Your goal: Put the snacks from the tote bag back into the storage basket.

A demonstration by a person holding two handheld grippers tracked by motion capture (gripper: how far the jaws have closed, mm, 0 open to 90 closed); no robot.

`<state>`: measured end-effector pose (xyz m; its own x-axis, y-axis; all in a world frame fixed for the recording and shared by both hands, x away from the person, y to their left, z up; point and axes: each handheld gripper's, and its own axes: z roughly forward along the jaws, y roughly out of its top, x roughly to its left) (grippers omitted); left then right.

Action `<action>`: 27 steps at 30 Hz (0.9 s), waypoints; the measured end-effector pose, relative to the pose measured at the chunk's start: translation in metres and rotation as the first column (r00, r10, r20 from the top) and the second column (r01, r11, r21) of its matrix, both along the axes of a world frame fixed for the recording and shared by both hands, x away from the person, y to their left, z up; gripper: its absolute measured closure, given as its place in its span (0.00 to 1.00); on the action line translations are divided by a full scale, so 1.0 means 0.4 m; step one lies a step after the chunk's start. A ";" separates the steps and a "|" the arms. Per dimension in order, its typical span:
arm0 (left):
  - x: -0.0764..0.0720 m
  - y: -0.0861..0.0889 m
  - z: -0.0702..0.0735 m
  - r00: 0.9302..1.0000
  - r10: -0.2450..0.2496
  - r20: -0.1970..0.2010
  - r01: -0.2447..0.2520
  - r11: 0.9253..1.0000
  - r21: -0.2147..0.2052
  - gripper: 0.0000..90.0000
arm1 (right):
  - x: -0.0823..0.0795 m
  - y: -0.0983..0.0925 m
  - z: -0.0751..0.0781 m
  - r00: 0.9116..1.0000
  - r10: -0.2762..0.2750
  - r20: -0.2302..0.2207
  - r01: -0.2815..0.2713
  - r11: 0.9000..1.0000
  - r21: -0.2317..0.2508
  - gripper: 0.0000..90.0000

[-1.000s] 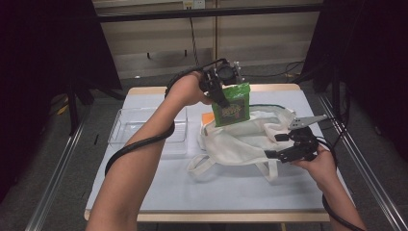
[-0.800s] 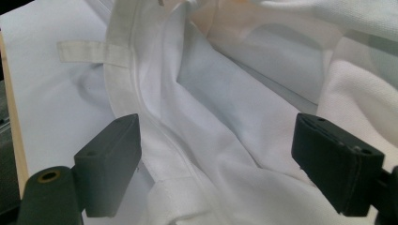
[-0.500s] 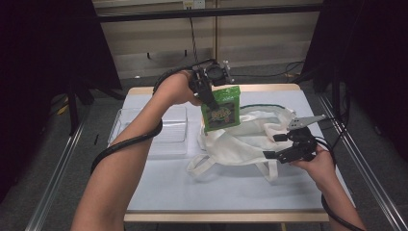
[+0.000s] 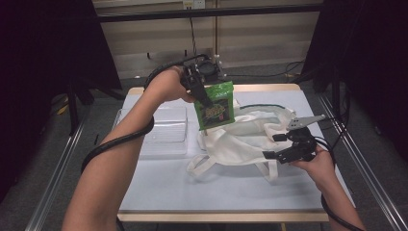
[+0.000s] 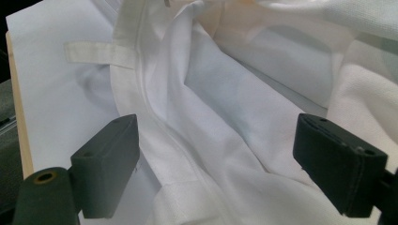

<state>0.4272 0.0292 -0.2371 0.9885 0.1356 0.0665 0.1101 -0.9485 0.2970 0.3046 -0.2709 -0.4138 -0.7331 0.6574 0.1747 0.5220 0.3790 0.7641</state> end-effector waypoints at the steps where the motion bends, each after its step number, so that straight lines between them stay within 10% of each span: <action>1: -0.001 0.005 -0.002 1.000 0.009 0.004 -0.008 1.000 -0.012 0.83 | 0.000 0.000 0.000 1.000 0.002 0.002 -0.002 1.000 -0.001 0.16; 27: 0.027 0.121 -0.027 1.000 0.012 -0.004 -0.012 0.999 0.043 0.83 | -0.003 0.007 0.003 1.000 0.008 0.004 -0.008 1.000 0.002 0.16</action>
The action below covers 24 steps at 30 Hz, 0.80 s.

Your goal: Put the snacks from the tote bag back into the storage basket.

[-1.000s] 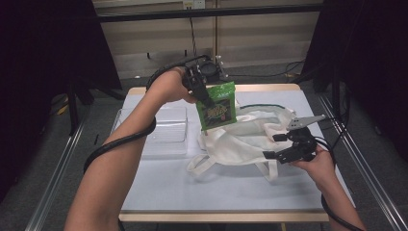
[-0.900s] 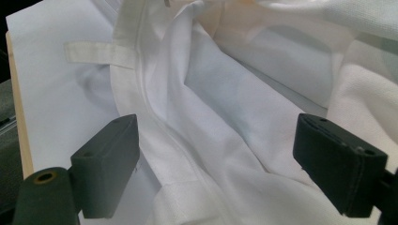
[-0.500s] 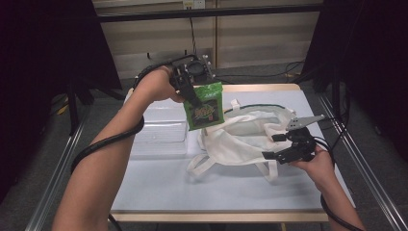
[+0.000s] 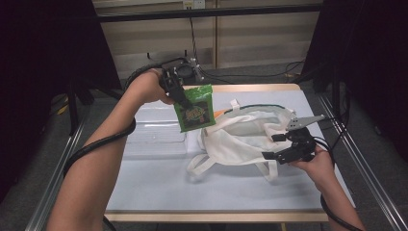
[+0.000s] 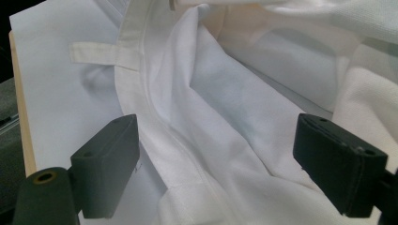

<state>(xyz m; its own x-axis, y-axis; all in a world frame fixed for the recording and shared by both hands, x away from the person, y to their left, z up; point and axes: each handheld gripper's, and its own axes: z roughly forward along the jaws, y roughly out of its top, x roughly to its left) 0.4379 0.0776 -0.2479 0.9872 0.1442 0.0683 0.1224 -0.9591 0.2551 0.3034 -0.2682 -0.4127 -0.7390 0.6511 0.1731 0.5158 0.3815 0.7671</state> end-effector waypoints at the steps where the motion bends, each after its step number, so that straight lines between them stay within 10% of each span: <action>1: -0.001 0.003 -0.001 1.000 0.002 -0.001 -0.003 1.000 -0.007 0.83 | 0.000 0.000 0.000 1.000 0.001 0.000 -0.001 1.000 0.000 0.16; 24: 0.013 0.102 -0.002 1.000 -0.010 0.020 0.010 1.000 0.005 0.84 | -0.001 0.008 -0.002 1.000 0.014 0.000 -0.014 1.000 0.005 0.16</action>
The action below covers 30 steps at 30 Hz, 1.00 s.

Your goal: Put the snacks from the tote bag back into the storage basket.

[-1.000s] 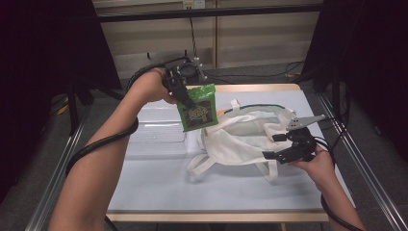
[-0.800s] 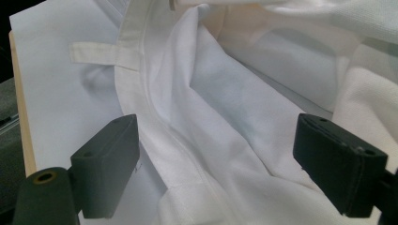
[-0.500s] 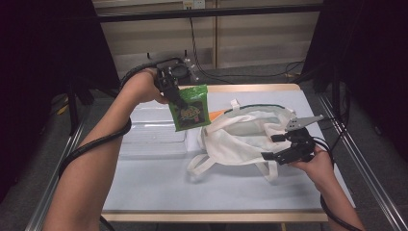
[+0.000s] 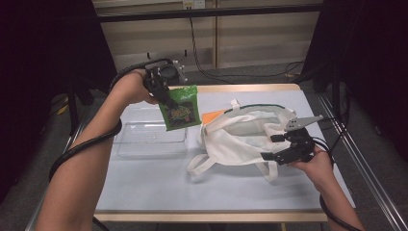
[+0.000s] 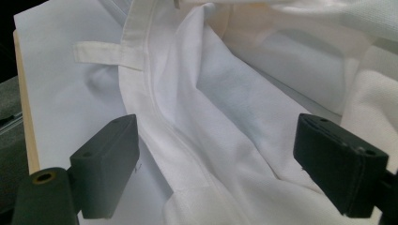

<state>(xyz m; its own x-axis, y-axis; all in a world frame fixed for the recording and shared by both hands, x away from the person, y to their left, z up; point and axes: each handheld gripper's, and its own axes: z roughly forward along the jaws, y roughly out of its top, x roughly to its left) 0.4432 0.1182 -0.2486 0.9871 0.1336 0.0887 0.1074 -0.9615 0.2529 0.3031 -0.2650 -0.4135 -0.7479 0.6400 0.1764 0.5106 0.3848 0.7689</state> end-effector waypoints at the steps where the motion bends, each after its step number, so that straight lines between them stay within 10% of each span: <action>1: 0.000 0.006 0.002 1.000 0.007 0.008 -0.007 1.000 0.014 0.84 | 0.000 0.000 0.000 1.000 0.002 0.000 -0.002 1.000 0.000 0.16; 30: 0.008 0.134 -0.056 1.000 0.001 -0.027 0.001 0.997 0.078 0.83 | -0.001 0.006 -0.004 1.000 0.005 -0.008 -0.005 1.000 -0.002 0.16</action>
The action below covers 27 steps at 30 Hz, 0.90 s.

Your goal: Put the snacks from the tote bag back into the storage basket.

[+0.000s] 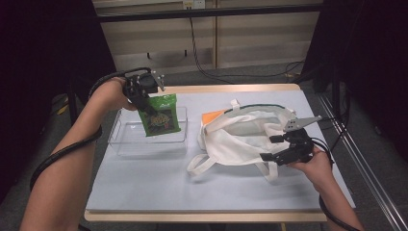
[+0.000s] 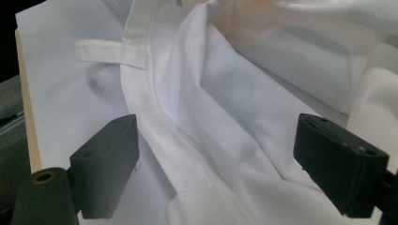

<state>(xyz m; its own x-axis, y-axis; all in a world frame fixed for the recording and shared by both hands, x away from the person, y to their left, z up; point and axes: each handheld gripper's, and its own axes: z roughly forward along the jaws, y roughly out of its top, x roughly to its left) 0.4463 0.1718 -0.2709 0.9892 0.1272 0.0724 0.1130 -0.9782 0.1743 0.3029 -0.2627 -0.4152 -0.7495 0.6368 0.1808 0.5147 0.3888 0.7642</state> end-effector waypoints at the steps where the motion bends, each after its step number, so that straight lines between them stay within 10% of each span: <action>1: 0.002 0.004 -0.004 1.000 -0.007 0.001 0.007 1.000 0.003 0.83 | 0.000 0.000 0.000 1.000 0.000 -0.001 0.000 1.000 0.001 0.16; 27: -0.018 -0.021 -0.139 0.997 -0.071 -0.031 0.071 0.997 -0.011 0.81 | 0.000 0.004 0.001 1.000 0.009 0.000 -0.009 1.000 -0.002 0.16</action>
